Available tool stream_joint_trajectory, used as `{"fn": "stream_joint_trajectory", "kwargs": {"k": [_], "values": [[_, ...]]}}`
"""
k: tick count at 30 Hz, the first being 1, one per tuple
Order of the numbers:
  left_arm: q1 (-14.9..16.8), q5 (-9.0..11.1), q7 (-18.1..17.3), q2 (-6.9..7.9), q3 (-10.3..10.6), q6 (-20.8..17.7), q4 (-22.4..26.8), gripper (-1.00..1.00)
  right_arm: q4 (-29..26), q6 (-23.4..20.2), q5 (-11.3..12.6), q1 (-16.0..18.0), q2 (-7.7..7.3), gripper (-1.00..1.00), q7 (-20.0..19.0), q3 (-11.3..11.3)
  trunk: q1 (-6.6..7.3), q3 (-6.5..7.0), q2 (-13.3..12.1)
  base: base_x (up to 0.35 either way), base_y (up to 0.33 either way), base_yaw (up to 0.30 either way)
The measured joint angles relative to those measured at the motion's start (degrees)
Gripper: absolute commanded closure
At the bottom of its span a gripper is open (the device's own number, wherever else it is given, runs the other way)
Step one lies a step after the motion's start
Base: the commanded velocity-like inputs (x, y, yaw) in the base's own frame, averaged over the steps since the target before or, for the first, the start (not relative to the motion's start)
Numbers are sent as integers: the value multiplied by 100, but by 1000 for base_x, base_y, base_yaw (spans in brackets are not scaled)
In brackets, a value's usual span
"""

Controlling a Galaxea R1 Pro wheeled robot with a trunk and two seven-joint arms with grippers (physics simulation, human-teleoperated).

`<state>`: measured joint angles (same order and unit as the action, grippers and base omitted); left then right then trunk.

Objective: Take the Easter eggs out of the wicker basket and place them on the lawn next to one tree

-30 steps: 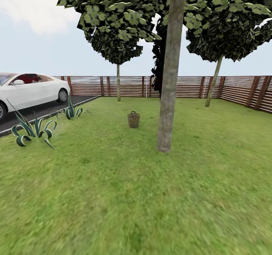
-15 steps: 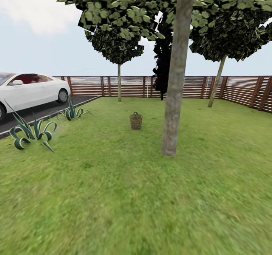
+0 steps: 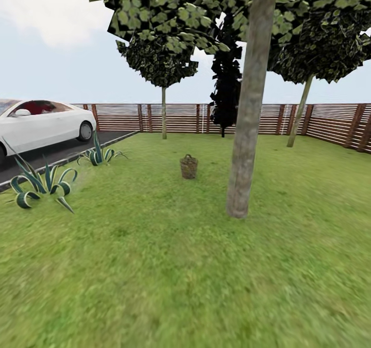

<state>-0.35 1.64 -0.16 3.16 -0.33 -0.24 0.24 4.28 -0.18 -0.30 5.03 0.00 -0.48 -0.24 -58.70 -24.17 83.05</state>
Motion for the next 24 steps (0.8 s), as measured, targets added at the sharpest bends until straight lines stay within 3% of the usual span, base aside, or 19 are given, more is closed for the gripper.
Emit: {"fn": "stream_joint_trajectory", "kwargs": {"k": [17,24], "values": [[0,2,0,0,0,0,0,-100,0,-3,3,0,0,-100,0,0,0,0,0,296,188,2],[0,3,0,0,0,0,0,-100,0,-1,6,0,16,-100,0,0,0,0,0,296,184,196]]}}
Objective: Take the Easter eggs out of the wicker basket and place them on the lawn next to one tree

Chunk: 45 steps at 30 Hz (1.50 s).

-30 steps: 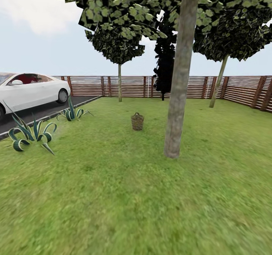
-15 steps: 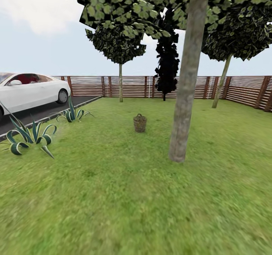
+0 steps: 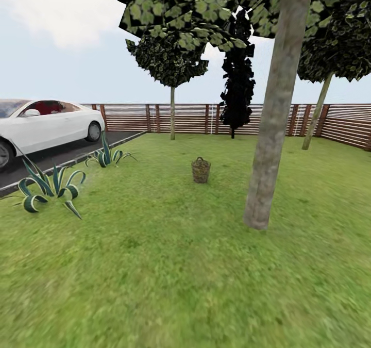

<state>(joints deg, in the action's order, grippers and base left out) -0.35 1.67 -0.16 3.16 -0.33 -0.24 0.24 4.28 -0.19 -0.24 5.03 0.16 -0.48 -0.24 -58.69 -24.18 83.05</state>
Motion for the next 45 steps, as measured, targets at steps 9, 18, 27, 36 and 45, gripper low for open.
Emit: {"fn": "stream_joint_trajectory", "kwargs": {"k": [9,18,27,36,45], "values": [[0,-1,0,0,0,0,1,-100,0,0,0,0,2,-100,0,0,0,0,0,296,168,238],[0,0,6,-8,0,0,0,-100,0,2,-7,0,-7,-100,0,0,0,0,0,313,98,28],[0,-1,7,-9,0,0,0,-100,0,0,-8,0,-7,-100,0,0,0,0,0,339,3,0],[0,0,6,-9,0,0,0,-100,0,0,-6,0,-7,-100,0,0,0,0,0,340,0,0],[0,-2,7,-18,0,0,0,-100,0,-1,-6,0,-7,-100,0,0,0,0,0,340,0,0]]}}
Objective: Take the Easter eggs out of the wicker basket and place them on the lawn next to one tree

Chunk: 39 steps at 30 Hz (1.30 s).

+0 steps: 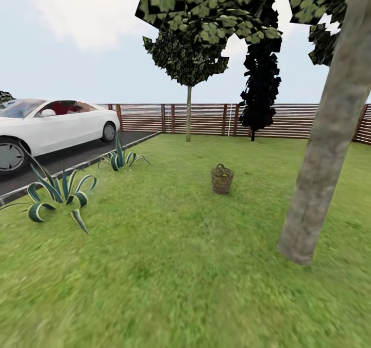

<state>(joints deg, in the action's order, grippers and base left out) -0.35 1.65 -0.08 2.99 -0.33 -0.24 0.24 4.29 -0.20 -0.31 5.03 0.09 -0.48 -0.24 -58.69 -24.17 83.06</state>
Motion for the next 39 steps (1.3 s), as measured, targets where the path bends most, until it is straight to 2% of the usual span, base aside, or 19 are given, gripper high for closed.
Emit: {"fn": "stream_joint_trajectory", "kwargs": {"k": [26,32,37,38,39], "values": [[0,-7,1,11,7,-6,2,-100,-9,7,23,0,-3,-100,33,8,0,0,0,340,0,0],[-1,-28,25,7,11,-8,-6,-100,4,-25,46,0,-118,-100,54,14,0,0,0,340,0,0],[1,-39,57,29,16,-23,20,-100,-5,-52,24,1,-132,-100,47,15,0,0,0,336,-53,0],[4,-33,57,37,13,-59,77,-100,-54,-70,17,2,-157,-100,32,20,0,0,0,167,-71,0],[8,-20,52,45,7,-320,456,-100,-492,-256,12,27,-297,-100,15,27,-2,3,0,107,-46,0]]}}
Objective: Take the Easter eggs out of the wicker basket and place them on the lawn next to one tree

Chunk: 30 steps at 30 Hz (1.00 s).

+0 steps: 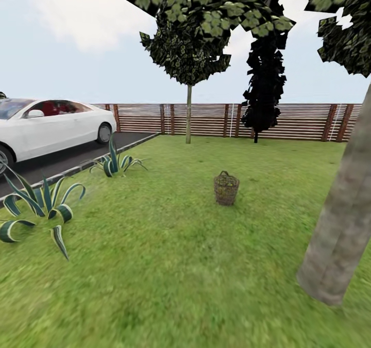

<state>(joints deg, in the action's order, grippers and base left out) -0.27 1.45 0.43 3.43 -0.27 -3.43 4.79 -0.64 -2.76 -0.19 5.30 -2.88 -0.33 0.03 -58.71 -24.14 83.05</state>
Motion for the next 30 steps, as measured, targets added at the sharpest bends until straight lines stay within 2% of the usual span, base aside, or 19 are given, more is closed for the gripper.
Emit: {"fn": "stream_joint_trajectory", "kwargs": {"k": [1,2,3,4,7,8,9,11,14,16,18,20,21,23,25,30], "values": [[-1,11,-1,-3,-2,-311,362,-100,-440,-299,-1,5,-67,-100,-6,2,-1,0,0,68,-29,0],[0,36,-4,-5,-4,-745,797,-100,-920,-777,1,7,-107,-100,-6,3,-1,0,-1,28,-12,0],[-3,182,-8,5,-69,-1797,1515,-100,-1680,-1926,21,3,-152,-100,-16,6,-1,-4,-1,18,-8,0],[23,319,-10,29,-175,-2371,2401,-100,-2504,-2475,30,32,-164,-100,-18,3,-1,1,-1,11,-5,0],[13,900,-9,188,-767,-3729,3820,-100,-3979,-3505,48,36,-170,-100,6,4,-1,0,-1,5,-2,0],[20,1133,-4,255,-1020,-4305,4558,-100,-4650,-4106,48,130,-147,-100,22,-1,-1,-1,-1,1,-1,0],[27,1216,-1,283,-1094,-4535,5027,-100,-5041,-4442,45,244,-129,-100,26,-2,-1,0,-1,0,0,0],[39,1290,-2,336,-1175,-4959,5728,-100,-5467,-5061,52,611,-112,-100,23,-4,-1,0,-1,0,0,0],[50,1286,6,373,-1208,-5159,6146,-100,-5768,-5329,9,921,-109,-100,32,-3,-1,-1,-1,0,0,0],[55,1279,11,390,-1208,-5190,6203,-100,-5919,-5375,-4,971,-113,-100,31,-5,-1,-1,-1,0,0,0],[58,1276,16,470,-1213,-5203,6220,-100,-6016,-5392,-10,993,-109,-100,34,-35,-2,-1,-1,0,0,0],[59,1292,19,621,-1217,-5209,6218,-100,-6038,-5377,-78,1002,-109,-100,38,-233,-2,-1,-1,0,0,0],[59,1299,20,656,-1221,-5211,6191,-100,-6039,-5339,-233,1003,-127,-100,36,-418,-2,-1,-1,0,0,0],[59,1312,20,663,-1218,-5212,6126,-100,-6041,-5309,-416,1005,-138,-100,33,-506,-2,-1,-2,0,0,0],[59,1315,22,665,-1217,-5201,6103,-100,-6042,-5280,-503,1005,-142,-100,29,-532,-2,-1,-1,0,0,0],[59,1316,28,669,-1216,-5160,6089,-100,-6031,-5181,-587,1005,-146,-100,24,-567,-2,-1,-2,0,0,0]]}}
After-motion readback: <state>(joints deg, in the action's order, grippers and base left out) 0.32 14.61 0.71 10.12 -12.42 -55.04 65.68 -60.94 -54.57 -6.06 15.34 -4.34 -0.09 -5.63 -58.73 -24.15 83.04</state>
